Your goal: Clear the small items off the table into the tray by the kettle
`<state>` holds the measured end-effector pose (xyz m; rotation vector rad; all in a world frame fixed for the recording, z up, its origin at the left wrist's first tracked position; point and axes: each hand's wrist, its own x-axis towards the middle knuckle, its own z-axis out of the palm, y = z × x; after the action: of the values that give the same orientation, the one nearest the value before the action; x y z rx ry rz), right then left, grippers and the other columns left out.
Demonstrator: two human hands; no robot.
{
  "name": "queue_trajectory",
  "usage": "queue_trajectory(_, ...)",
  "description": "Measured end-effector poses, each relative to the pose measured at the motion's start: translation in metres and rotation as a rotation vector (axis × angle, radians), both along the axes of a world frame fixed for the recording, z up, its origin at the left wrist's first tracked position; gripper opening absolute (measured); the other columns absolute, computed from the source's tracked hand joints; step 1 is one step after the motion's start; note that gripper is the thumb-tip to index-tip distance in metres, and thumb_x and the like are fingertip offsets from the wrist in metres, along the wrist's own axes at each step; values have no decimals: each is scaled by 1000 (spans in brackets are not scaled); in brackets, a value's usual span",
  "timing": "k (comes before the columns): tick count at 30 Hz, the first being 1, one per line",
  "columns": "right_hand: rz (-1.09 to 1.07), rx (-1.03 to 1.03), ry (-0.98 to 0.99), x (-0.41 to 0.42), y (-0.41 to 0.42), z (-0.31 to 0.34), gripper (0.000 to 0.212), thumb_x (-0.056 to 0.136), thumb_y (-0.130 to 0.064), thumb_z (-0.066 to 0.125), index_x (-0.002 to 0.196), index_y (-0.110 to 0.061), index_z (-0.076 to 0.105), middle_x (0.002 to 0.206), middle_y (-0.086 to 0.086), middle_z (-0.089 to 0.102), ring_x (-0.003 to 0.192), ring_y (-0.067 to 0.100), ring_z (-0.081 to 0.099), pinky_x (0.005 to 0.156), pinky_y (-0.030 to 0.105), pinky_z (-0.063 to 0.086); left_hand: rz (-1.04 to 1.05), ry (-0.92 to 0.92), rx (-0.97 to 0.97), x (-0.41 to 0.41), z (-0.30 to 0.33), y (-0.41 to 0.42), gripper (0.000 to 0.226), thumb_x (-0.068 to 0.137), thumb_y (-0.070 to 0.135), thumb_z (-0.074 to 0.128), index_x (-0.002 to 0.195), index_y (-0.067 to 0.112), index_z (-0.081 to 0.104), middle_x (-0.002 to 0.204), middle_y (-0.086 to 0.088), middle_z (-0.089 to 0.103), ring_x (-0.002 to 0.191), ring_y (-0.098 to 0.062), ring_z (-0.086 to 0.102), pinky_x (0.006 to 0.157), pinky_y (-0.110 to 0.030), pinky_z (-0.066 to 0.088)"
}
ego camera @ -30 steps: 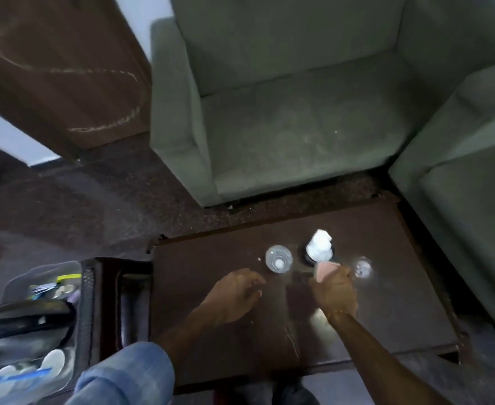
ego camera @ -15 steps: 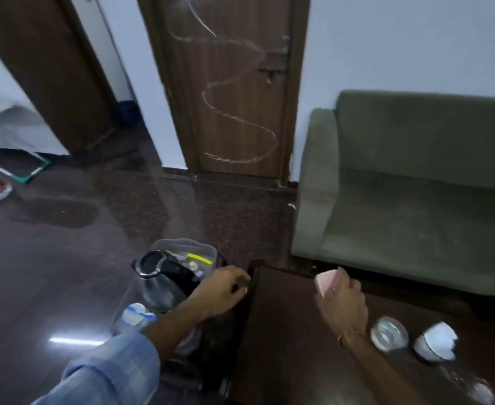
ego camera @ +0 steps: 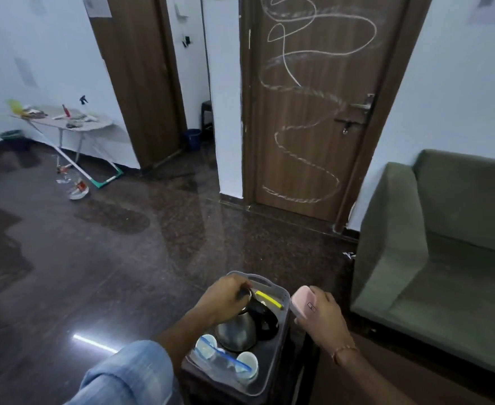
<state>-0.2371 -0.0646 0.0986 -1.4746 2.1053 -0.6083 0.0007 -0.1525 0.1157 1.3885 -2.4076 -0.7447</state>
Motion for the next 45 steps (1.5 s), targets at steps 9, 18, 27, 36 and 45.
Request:
queue_trajectory(9,91,49,46,8,-74,-28,78,69,-38,76,137,-16,43,125,10,53,111,29,54,97,36,45,67,-64,33,34,-20,-49,26,89,27,62,114,24,66,115,2,66,104,-16,62,87,-30,50)
queue_trajectory(18,170,146,119,17,-145,-95,75,71,-39,76,135,-13,45,130,10,55,116,29,52,100,35,36,-15,-111,165,37,-78,-124,31,91,24,61,121,20,64,126,1,64,115,-17,60,96,-33,50)
queue_trajectory(27,229,300,201,37,-223,-156,79,71,-34,77,139,-15,40,129,8,50,118,28,46,102,34,38,-157,-176,297,41,-143,-207,37,91,17,58,128,19,61,131,-4,62,120,-22,58,99,-30,45)
queue_trajectory(36,476,331,305,75,-275,-199,83,70,-43,75,141,-19,38,130,3,49,118,26,43,101,38,39,-163,-190,405,53,-183,-230,39,91,16,57,129,21,59,132,-5,60,122,-24,55,104,-36,45)
queue_trajectory(45,591,327,367,91,-285,-213,78,69,-48,74,135,-21,42,132,-2,51,122,22,42,100,36,37,-167,-225,447,50,-198,-237,42,90,16,59,131,19,56,132,-7,59,125,-24,52,104,-41,45)
